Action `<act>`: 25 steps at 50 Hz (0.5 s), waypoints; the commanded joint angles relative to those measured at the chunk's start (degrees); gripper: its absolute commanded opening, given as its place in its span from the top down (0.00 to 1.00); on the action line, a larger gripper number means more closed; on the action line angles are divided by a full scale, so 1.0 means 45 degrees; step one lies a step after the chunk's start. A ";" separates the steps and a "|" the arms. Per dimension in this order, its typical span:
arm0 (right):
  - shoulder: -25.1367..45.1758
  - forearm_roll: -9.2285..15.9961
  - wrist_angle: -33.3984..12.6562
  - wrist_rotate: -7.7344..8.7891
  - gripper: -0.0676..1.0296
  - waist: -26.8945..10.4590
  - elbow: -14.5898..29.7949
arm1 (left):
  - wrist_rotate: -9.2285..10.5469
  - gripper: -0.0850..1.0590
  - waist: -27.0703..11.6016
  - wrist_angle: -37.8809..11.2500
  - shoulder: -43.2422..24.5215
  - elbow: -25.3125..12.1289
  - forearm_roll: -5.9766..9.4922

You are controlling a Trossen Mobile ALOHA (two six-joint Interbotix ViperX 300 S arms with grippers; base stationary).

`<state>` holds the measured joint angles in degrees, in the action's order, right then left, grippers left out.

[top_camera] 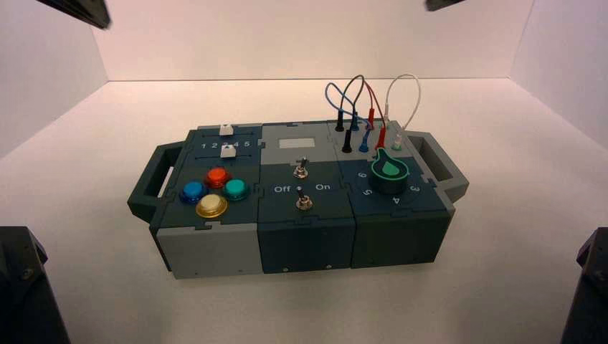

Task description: Move the top slider to position 1.

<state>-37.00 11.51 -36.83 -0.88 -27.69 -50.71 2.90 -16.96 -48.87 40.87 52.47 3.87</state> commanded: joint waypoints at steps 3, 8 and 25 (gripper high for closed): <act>0.1367 0.0273 0.0078 -0.0039 0.96 -0.0938 0.1289 | 0.0430 0.95 -0.0723 0.0039 -0.0391 -0.0254 0.0020; 0.2188 0.0469 0.0059 -0.0039 0.96 -0.1387 0.1797 | 0.0449 0.95 -0.0781 0.0059 -0.0508 -0.0195 0.0020; 0.5352 0.1836 0.0273 0.0059 0.96 -0.2070 0.3457 | 0.0449 0.95 -0.0781 0.0254 -0.0723 0.0000 0.0000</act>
<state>-15.47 17.75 -36.47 -0.79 -36.65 -38.58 4.66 -20.39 -48.25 37.88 53.09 3.96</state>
